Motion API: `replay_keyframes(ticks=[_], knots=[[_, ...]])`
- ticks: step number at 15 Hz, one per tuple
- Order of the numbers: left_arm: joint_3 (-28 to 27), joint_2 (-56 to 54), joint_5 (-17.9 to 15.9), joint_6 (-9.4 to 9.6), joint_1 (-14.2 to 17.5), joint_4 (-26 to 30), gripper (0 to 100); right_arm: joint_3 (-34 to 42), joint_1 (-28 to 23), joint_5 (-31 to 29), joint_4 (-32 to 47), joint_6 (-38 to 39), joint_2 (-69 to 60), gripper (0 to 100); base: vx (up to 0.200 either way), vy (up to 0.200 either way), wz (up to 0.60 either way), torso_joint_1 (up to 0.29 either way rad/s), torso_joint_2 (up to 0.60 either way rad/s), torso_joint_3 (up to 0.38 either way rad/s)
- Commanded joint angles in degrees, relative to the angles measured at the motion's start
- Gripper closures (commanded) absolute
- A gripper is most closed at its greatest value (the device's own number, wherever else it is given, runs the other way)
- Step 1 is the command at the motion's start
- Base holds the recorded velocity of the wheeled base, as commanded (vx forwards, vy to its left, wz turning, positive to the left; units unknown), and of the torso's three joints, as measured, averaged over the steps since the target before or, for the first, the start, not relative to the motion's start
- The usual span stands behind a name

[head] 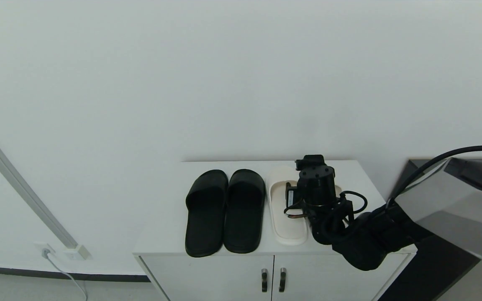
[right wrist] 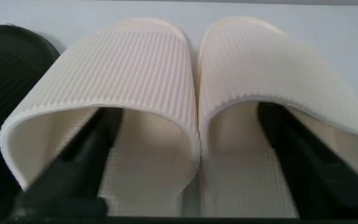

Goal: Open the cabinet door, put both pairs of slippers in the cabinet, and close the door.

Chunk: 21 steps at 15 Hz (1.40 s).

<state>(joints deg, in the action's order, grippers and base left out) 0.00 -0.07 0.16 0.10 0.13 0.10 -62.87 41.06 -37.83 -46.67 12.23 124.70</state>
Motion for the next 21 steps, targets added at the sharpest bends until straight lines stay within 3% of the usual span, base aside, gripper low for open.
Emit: replay_keyframes(ticks=[1,5,10,17,18,21], knots=[[0.00,0.07,0.02,-0.01,-0.05,-0.01,100,-0.24,-0.01,-0.05,0.00,-0.01,-0.07,100,0.000,0.000,0.00,0.000,0.00,0.000],[0.00,0.07,0.02,-0.01,-0.05,-0.01,100,-0.06,0.16,-0.58,-0.44,-0.01,-0.77,100,0.000,0.000,0.00,0.000,0.00,0.000],[0.00,0.07,-0.07,-0.01,0.04,-0.01,100,6.53,2.01,0.30,-1.06,-1.94,-10.18,100,0.000,0.000,0.00,0.000,0.00,0.000],[0.00,0.07,-0.07,0.08,-0.05,-0.01,100,30.35,10.18,19.81,-0.53,-1.94,-31.01,100,0.000,0.000,0.00,0.000,0.00,0.000],[0.00,0.07,-0.07,-0.01,0.04,-0.01,100,31.58,10.53,22.53,0.17,-2.21,-32.68,100,0.000,0.000,0.00,0.000,0.00,0.000],[0.00,0.07,-0.25,0.17,-0.05,-0.01,100,31.75,10.53,22.62,0.87,-2.38,-32.59,100,0.000,0.000,0.00,0.000,0.00,0.000]])
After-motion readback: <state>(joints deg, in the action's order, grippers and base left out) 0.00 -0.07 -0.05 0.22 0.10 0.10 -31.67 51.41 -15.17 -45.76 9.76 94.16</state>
